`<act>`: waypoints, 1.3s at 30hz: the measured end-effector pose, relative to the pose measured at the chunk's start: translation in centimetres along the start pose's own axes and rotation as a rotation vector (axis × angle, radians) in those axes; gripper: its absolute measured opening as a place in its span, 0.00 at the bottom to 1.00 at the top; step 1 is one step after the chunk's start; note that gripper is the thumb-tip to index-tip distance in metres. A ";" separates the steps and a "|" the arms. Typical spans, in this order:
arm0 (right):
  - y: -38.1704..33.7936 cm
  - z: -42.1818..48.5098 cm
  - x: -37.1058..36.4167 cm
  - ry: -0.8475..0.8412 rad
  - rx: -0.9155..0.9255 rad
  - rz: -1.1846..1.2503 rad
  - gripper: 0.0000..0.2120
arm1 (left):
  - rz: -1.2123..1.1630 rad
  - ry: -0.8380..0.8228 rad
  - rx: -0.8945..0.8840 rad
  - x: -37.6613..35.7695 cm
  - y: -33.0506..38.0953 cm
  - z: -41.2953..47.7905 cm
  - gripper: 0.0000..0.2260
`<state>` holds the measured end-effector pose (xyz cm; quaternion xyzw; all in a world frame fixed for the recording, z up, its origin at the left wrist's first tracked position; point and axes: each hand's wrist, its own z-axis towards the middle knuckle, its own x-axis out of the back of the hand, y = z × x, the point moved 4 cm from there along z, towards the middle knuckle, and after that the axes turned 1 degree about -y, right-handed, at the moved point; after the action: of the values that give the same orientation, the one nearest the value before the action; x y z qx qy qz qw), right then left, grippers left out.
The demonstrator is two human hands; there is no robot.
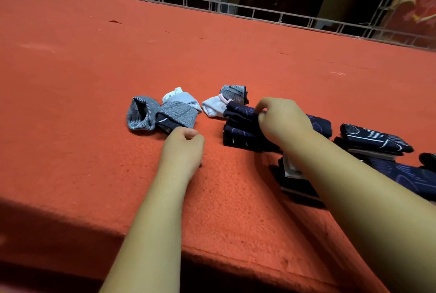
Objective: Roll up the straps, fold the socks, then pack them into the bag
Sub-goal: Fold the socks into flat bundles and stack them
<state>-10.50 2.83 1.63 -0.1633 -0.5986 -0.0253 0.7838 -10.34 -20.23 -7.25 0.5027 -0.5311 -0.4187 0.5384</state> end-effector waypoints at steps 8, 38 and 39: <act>-2.1 -1.8 -1.2 -0.148 0.053 -0.055 0.18 | 0.122 0.175 0.007 3.1 0.3 0.4 0.15; -3.4 -16.5 -4.8 -0.056 -0.005 0.538 0.15 | -0.541 -0.263 0.260 6.1 -0.4 -10.1 0.06; -2.5 -17.1 -4.3 -0.030 -0.028 0.555 0.14 | -0.570 -0.296 0.283 6.1 -0.4 -10.8 0.05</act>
<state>3.61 -5.12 -5.81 -0.3323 -0.5422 0.1843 0.7494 0.95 -25.23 -5.97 0.6343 -0.4943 -0.5428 0.2422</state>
